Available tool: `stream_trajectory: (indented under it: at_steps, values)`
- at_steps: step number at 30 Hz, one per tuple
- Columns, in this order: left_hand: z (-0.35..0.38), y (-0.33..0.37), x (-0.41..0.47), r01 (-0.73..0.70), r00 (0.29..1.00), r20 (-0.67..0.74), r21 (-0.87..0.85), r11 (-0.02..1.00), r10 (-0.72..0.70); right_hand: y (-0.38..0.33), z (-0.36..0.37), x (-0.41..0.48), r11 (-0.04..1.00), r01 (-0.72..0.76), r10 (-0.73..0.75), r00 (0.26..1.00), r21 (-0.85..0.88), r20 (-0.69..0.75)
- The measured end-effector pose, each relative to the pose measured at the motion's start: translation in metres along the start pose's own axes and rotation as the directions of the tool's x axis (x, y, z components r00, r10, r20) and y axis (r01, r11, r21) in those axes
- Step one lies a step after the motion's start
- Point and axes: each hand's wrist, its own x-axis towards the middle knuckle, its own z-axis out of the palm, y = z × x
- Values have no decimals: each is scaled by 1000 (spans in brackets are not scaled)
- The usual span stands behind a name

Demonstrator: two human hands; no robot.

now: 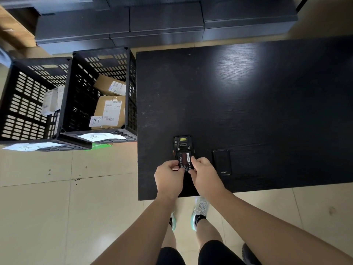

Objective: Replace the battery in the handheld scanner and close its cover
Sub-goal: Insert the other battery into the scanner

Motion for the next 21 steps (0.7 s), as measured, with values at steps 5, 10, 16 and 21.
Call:
stream_trajectory:
  at_steps: [5,10,16,21]
  values:
    - [-3,-2,-3,-41,999,1,-19,999,41,1,2,1,992,-23,32,997,127,-72]
    - [-3,-5,8,-56,998,-3,31,998,56,2,2,6,956,-89,132,982,281,-136]
    - [3,-13,12,-81,997,4,60,995,81,7,2,8,959,-74,115,984,275,-139]
    - [2,-12,12,-84,996,15,94,992,83,5,3,11,965,-92,122,986,244,-113]
